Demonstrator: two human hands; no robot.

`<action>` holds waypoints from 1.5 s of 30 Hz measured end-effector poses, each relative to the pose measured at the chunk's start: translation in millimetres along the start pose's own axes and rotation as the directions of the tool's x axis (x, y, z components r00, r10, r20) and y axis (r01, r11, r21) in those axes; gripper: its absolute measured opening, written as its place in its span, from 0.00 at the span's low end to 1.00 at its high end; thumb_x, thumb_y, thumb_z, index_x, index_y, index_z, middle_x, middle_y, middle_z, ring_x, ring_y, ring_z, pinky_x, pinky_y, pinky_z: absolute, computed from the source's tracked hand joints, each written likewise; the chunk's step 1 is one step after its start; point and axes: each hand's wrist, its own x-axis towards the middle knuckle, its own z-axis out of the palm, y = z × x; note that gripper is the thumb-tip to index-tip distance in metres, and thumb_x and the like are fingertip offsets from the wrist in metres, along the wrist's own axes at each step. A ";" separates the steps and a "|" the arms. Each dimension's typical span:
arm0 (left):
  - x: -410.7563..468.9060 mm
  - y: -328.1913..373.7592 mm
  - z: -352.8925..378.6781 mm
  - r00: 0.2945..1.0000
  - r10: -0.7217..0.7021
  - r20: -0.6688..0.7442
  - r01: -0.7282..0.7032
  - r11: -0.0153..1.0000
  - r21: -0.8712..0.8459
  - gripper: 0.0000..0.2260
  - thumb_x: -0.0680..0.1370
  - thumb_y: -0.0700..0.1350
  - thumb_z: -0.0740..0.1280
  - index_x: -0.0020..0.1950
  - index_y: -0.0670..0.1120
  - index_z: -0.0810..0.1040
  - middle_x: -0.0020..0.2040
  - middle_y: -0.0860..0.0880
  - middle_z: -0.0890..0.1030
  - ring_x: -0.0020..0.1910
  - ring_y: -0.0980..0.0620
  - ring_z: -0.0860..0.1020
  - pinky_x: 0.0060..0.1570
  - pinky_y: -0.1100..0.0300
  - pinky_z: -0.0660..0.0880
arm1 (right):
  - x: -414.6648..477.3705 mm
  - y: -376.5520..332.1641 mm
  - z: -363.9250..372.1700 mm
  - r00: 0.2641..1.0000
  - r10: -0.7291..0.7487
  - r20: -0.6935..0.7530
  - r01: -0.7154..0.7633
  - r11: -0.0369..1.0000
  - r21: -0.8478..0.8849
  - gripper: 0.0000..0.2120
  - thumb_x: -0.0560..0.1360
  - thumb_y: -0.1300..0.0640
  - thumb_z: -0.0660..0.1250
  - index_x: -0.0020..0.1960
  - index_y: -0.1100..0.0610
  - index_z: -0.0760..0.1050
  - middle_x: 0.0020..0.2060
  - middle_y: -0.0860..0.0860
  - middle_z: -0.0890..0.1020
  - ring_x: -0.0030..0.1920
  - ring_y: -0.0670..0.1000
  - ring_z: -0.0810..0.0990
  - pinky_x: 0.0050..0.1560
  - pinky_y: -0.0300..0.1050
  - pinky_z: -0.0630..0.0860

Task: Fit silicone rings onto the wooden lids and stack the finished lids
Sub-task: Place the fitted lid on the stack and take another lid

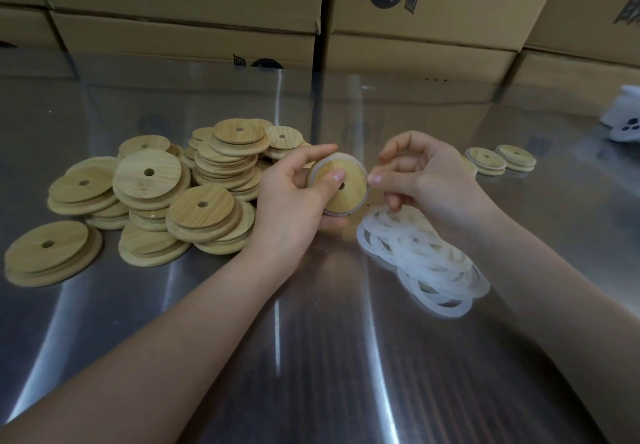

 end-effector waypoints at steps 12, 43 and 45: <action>0.1 2.1 -0.2 0.997 -0.061 -0.042 0.057 0.995 -0.082 0.09 0.79 0.38 0.67 0.58 0.47 0.80 0.48 0.47 0.83 0.41 0.51 0.83 0.29 0.58 0.79 | 0.6 2.0 -1.0 0.998 0.006 0.059 -0.003 0.998 -0.062 0.06 0.76 0.63 0.69 0.48 0.55 0.83 0.37 0.54 0.80 0.30 0.49 0.76 0.33 0.41 0.76; -1.1 5.4 2.7 0.988 -0.148 -0.048 0.138 0.975 -0.175 0.10 0.79 0.39 0.68 0.60 0.47 0.79 0.47 0.47 0.83 0.38 0.51 0.85 0.29 0.60 0.79 | -5.2 4.2 5.4 0.979 -0.020 0.203 0.032 0.998 -0.053 0.21 0.69 0.56 0.74 0.61 0.54 0.78 0.48 0.58 0.84 0.46 0.58 0.82 0.46 0.49 0.81; -1.4 5.1 3.9 0.989 -0.147 -0.034 0.139 0.973 -0.182 0.13 0.79 0.39 0.68 0.62 0.49 0.79 0.49 0.47 0.84 0.41 0.50 0.85 0.31 0.59 0.79 | -4.1 6.2 5.5 0.985 -0.008 0.170 0.015 0.999 -0.038 0.17 0.73 0.59 0.72 0.61 0.54 0.78 0.45 0.56 0.84 0.42 0.58 0.81 0.42 0.48 0.79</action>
